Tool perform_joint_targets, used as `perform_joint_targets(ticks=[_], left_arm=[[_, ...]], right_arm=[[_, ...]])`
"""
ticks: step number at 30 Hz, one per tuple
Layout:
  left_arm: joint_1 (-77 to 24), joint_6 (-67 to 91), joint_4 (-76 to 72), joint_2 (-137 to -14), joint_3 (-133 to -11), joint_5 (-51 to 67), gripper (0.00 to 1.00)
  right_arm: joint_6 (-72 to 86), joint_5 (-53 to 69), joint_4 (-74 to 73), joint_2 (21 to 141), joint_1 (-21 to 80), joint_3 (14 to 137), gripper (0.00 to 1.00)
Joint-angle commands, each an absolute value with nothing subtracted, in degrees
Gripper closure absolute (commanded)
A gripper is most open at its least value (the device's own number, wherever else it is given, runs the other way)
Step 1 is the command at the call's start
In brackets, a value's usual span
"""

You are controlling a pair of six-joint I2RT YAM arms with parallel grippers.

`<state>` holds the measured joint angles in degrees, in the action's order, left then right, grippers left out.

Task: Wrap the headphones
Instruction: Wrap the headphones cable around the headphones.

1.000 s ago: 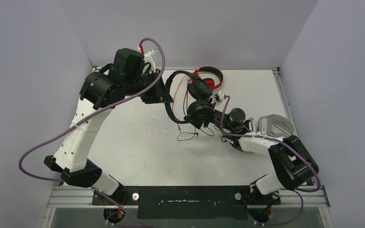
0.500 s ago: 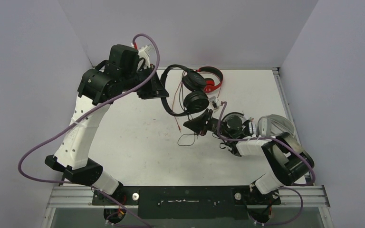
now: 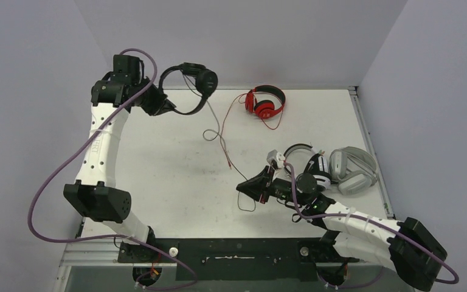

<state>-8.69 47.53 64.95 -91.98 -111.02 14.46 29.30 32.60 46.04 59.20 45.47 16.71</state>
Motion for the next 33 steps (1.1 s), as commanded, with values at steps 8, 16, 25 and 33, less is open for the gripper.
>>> perform_joint_targets(ticks=[8, 16, 25, 33], left_arm=[[-0.31, 55.50, 68.08, -100.43, -114.50, -3.04, 1.00], [1.83, 56.84, 65.94, -99.00, -108.35, -15.92, 1.00], [0.50, 50.81, 61.01, -96.19, -100.05, -23.97, 1.00], [-14.68, 37.83, 51.57, -89.42, -86.90, -36.79, 1.00]], right_arm=[[20.89, 23.59, 16.09, 46.09, 53.96, 22.44, 1.00], [20.32, 22.63, 7.43, 44.08, 56.91, 28.71, 1.00], [16.63, 18.95, -4.65, 42.75, 57.10, 41.32, 1.00], [10.80, 10.99, -14.62, 48.71, 56.99, 57.73, 1.00]])
